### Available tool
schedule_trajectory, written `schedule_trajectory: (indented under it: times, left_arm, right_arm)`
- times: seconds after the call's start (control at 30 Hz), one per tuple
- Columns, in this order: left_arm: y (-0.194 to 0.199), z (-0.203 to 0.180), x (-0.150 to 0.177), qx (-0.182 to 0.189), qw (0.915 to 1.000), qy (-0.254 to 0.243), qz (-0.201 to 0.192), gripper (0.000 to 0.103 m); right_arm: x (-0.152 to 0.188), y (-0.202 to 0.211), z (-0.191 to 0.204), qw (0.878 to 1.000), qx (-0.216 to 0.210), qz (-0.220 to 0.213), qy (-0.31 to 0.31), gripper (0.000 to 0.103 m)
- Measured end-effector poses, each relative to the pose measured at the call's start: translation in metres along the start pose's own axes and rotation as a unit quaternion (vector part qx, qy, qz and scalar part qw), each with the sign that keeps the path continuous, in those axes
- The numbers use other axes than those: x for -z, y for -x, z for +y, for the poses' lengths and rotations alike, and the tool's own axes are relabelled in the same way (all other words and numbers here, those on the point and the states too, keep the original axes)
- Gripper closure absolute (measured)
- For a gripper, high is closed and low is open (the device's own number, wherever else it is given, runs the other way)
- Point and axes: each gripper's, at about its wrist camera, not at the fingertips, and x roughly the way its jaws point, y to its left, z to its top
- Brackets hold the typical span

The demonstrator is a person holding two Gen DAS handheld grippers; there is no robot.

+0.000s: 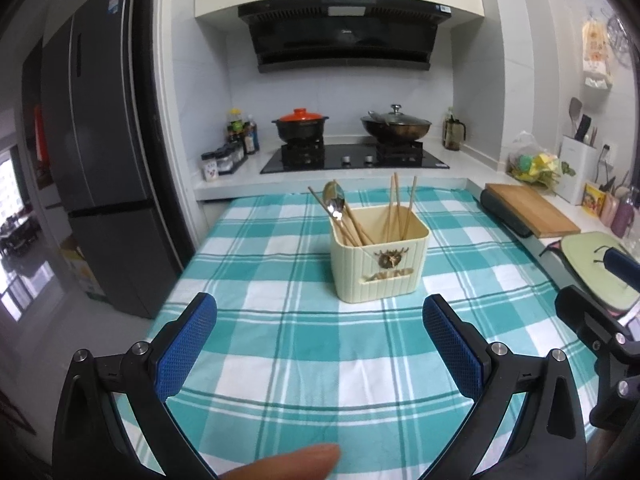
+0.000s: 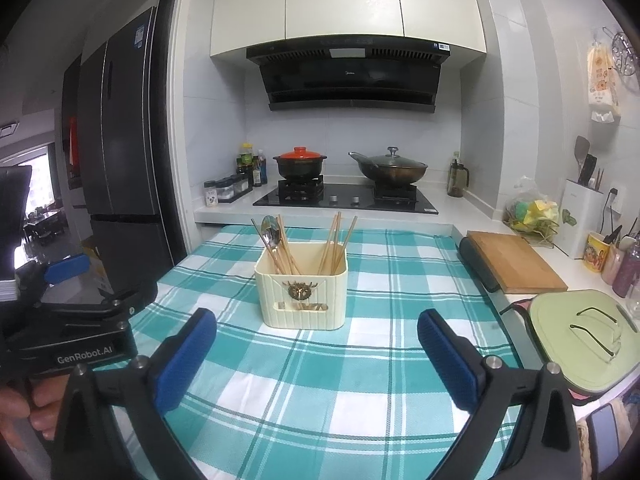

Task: Organize utensils

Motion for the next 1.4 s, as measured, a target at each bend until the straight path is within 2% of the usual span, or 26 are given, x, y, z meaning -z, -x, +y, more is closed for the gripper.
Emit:
schedule_trajectory:
  times: [0.13,1.4]
  left_arm:
    - [0.003,-0.002,0.003,-0.009,0.9999,-0.007,0.0,0.0]
    - [0.006,0.004,0.005,-0.012,0.9998,-0.007,0.011,0.0]
  right_arm:
    - [0.0,0.001,0.003,1.0,-0.006,0.004,-0.007,0.001]
    - [0.002,0.01,0.024,1.0,-0.014,-0.003,0.011,0.001]
